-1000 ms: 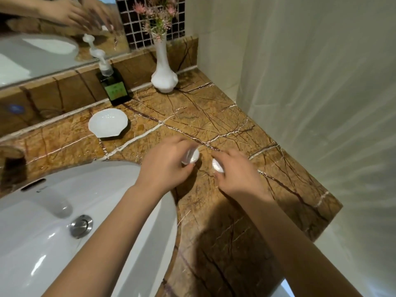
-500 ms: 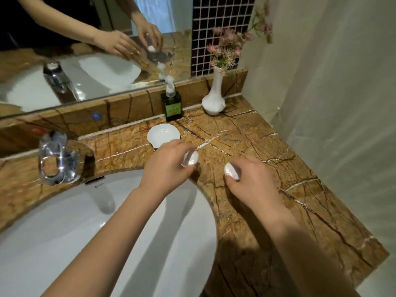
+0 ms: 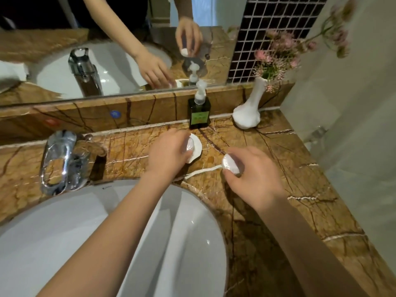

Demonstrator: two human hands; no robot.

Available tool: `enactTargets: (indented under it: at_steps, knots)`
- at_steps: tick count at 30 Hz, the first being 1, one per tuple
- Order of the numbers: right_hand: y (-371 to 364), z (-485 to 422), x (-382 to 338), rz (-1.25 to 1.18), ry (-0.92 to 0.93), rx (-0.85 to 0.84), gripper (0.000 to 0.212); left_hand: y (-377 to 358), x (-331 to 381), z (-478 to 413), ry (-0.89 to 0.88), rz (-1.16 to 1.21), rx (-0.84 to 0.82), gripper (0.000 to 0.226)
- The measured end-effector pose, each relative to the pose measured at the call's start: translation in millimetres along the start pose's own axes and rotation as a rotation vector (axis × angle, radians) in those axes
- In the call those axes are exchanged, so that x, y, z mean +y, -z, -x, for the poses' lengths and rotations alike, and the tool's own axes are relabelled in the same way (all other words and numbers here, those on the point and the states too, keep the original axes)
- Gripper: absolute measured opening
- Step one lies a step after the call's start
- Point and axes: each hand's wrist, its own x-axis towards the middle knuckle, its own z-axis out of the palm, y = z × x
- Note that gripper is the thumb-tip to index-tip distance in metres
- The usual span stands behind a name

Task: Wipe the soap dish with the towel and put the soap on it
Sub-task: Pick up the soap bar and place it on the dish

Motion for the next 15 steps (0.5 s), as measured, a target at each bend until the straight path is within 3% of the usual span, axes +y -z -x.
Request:
enactTargets:
  at_steps: [10,15]
  knots:
    - [-26,-39,-4,-0.035,0.052,-0.072,0.051,-5,-11,-9,0.043,-0.016,-0.179,0.053]
    - [-42,-59,-19,-0.088,0.136,-0.048,0.049,20,-23,2,0.062,0.046,-0.127,0.054]
